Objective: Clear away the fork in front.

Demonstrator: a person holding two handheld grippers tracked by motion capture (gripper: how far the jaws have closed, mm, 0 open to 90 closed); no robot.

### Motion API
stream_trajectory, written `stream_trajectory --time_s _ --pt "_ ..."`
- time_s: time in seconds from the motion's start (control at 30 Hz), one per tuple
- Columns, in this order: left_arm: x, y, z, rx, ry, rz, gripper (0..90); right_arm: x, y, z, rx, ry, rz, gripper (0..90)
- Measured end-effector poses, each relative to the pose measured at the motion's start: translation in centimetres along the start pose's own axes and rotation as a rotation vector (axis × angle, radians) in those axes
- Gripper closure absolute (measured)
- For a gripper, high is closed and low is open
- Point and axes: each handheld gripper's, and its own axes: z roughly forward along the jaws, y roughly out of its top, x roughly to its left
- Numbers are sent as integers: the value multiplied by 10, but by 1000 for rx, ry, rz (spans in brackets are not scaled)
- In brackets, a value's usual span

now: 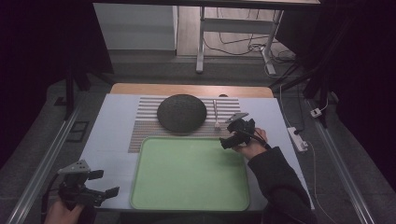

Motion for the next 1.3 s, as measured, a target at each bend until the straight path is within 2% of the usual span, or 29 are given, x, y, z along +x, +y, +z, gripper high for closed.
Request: stream_trajectory --time_s 0.03,0.07,0.1,0.13,0.2,0.23,0.3,0.47,0.5,0.53,0.57,0.6,0.73,0.77,0.8,0.83,0.87,0.9,0.97,1.03,1.07,1.1,1.23,1.3 --pt "0 0 0 0 0 0 0 1 4 4 0 -13 -24 9" --pt "0 0 0 0 0 0 0 1 4 4 0 -13 -24 9" --pt "0 0 0 0 0 -1 0 3 9 8 7 -33 -53 20" --pt "0 0 0 0 0 -1 0 3 9 8 7 -33 -53 20" --pt "0 0 0 0 0 -1 0 6 15 15 9 -57 -99 54" --pt "0 0 0 0 -1 -1 0 6 15 15 9 -57 -99 54" --pt "0 0 0 0 -1 0 0 9 18 21 13 -69 -132 68" --pt "0 0 0 0 -1 1 0 15 23 32 46 -116 -233 145" --pt "0 0 0 0 -1 0 0 16 24 33 45 -118 -250 170" --pt "0 0 0 0 -1 -1 0 18 26 36 52 -126 -292 223" --pt "0 0 0 0 -1 -1 0 18 26 36 52 -126 -292 223" --pt "0 0 0 0 -1 -1 0 21 27 37 54 -142 -316 251" --pt "0 0 0 0 -1 -1 0 27 28 43 87 -153 -416 385" --pt "0 0 0 0 -1 -1 0 30 28 46 105 -164 -467 431" --pt "0 0 0 0 -1 -1 0 30 28 46 105 -164 -467 431" --pt "0 0 0 0 -2 -1 0 31 27 48 110 -166 -482 468" --pt "0 0 0 1 -2 -1 0 32 27 49 115 -164 -521 554" --pt "0 0 0 1 -2 -1 0 34 26 50 117 -184 -529 587" --pt "0 0 0 1 -1 0 0 36 26 49 113 -183 -575 660" --pt "0 0 0 1 -1 1 0 39 25 49 103 -189 -599 716" --pt "0 0 0 1 -2 1 0 39 25 49 103 -189 -599 716" --pt "0 0 0 2 -2 1 0 39 25 49 104 -187 -626 747" --pt "0 0 0 1 -2 2 0 43 23 51 106 -183 -666 826" --pt "0 0 0 2 -1 3 0 47 21 52 106 -210 -716 846"
